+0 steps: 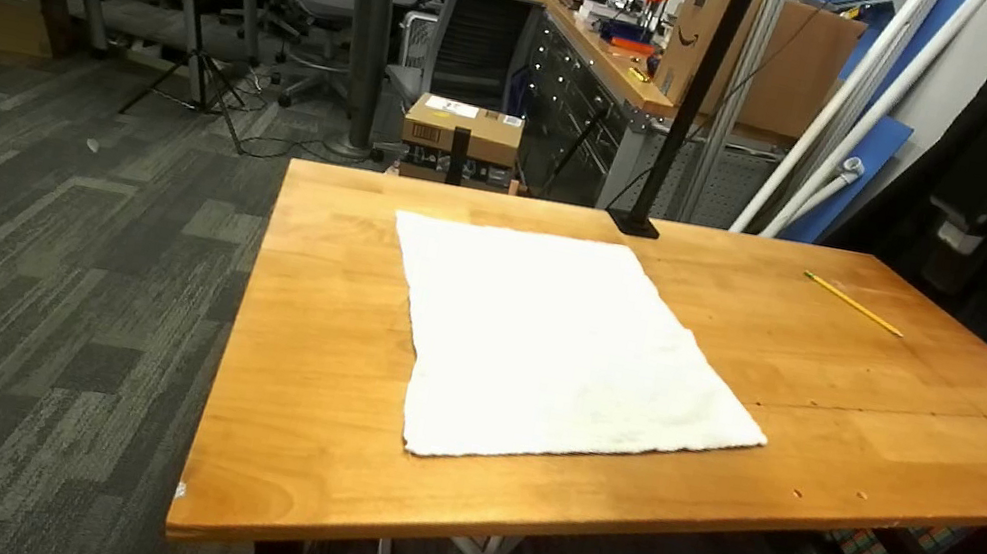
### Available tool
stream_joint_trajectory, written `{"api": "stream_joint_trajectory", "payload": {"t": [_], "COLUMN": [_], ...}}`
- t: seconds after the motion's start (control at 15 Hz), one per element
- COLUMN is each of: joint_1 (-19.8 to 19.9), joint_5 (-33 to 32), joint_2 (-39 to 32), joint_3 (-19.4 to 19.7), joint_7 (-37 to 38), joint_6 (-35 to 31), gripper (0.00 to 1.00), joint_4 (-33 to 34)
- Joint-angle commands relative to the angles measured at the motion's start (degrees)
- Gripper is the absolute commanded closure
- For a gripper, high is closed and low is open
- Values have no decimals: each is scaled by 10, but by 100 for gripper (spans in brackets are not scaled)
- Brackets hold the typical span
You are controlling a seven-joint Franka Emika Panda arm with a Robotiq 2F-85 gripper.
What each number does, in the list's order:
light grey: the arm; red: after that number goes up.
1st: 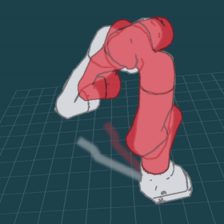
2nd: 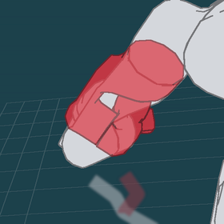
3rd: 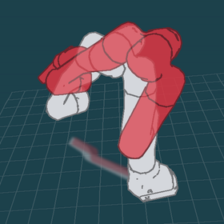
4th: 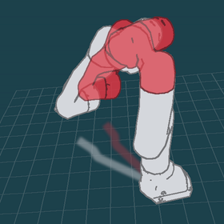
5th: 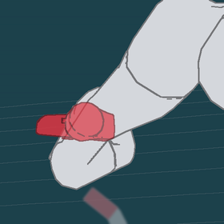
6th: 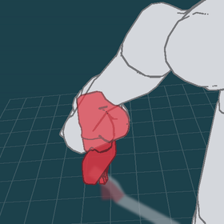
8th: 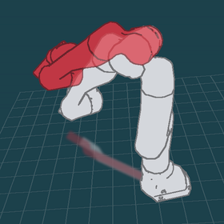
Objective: Fold the white towel
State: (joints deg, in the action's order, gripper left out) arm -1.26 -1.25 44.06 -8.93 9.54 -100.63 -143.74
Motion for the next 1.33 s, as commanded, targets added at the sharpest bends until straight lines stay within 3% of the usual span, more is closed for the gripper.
{"api": "stream_joint_trajectory", "payload": {"t": [0.0, 0.27, 0.73, 1.27], "joint_1": [-6, -9, -16, -33], "joint_5": [-3, -4, -20, -21], "joint_2": [-1, -12, -71, -184], "joint_3": [4, 6, 4, 6], "joint_7": [3, -7, -34, -73], "joint_6": [1, -19, -197, -334], "gripper": [0, 0, 0, 0], "joint_4": [1, -7, -31, -72]}}
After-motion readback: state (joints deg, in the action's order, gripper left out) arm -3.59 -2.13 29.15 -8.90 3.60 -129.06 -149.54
